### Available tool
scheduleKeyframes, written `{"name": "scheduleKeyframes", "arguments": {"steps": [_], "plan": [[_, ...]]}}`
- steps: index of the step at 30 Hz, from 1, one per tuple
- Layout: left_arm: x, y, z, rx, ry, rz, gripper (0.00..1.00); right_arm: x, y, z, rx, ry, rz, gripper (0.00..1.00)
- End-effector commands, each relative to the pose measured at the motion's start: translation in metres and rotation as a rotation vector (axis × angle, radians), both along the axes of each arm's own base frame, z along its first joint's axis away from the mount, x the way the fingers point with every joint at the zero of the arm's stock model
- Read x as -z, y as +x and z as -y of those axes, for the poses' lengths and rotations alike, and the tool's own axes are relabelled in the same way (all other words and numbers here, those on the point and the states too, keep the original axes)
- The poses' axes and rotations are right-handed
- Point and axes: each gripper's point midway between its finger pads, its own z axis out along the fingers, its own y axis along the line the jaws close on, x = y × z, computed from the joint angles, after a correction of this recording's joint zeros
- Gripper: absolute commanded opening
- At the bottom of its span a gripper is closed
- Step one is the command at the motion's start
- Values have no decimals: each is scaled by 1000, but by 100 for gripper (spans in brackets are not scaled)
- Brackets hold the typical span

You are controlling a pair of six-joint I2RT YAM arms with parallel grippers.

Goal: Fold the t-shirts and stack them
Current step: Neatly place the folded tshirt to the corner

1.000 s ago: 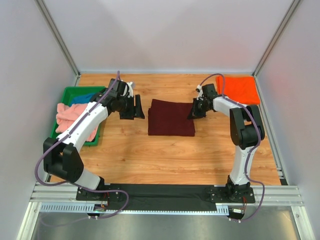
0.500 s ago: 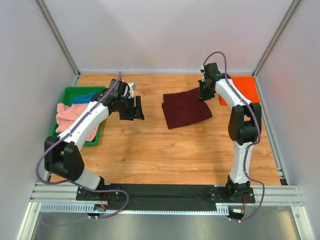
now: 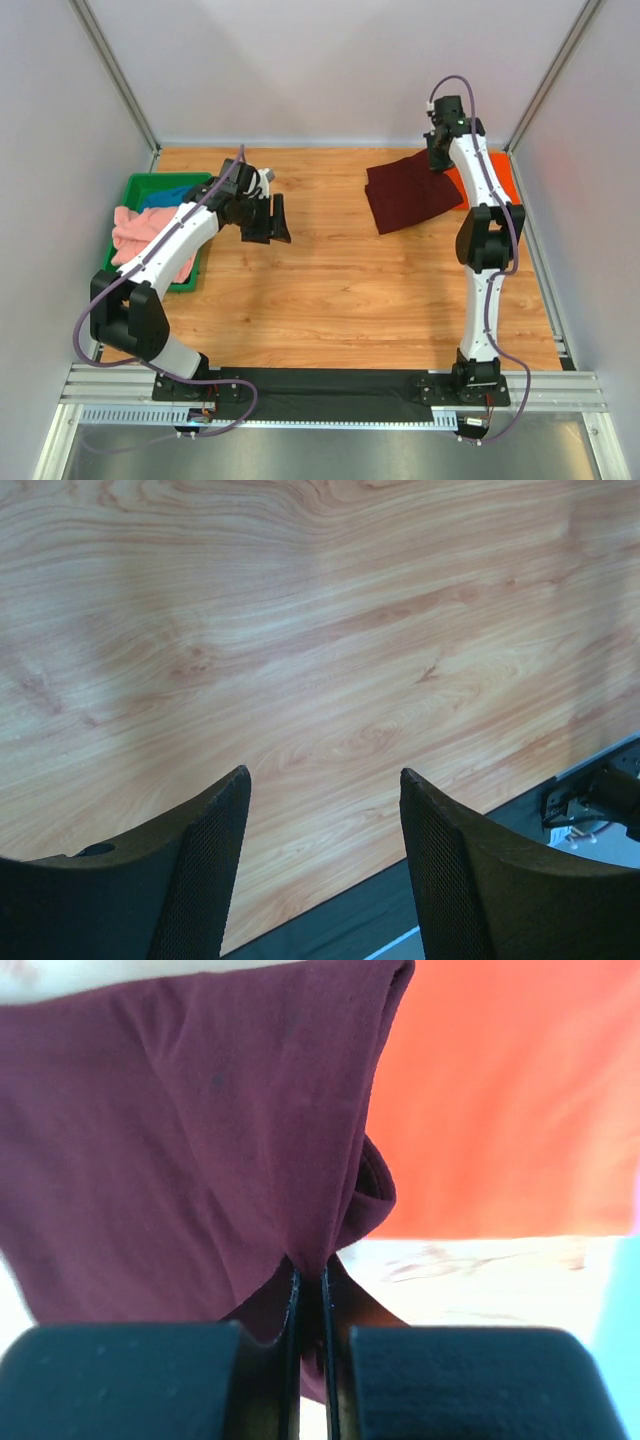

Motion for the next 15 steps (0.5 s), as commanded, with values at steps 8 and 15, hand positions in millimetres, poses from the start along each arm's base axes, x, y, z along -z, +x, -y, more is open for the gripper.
{"name": "scheduleKeyframes", "arguments": {"steps": [8, 15], "plan": [[8, -5, 9, 38, -47, -53, 69, -52, 49, 183, 242, -138, 252, 27], [10, -3, 13, 35, -65, -68, 69, -40, 51, 229, 413, -267, 309, 91]]}}
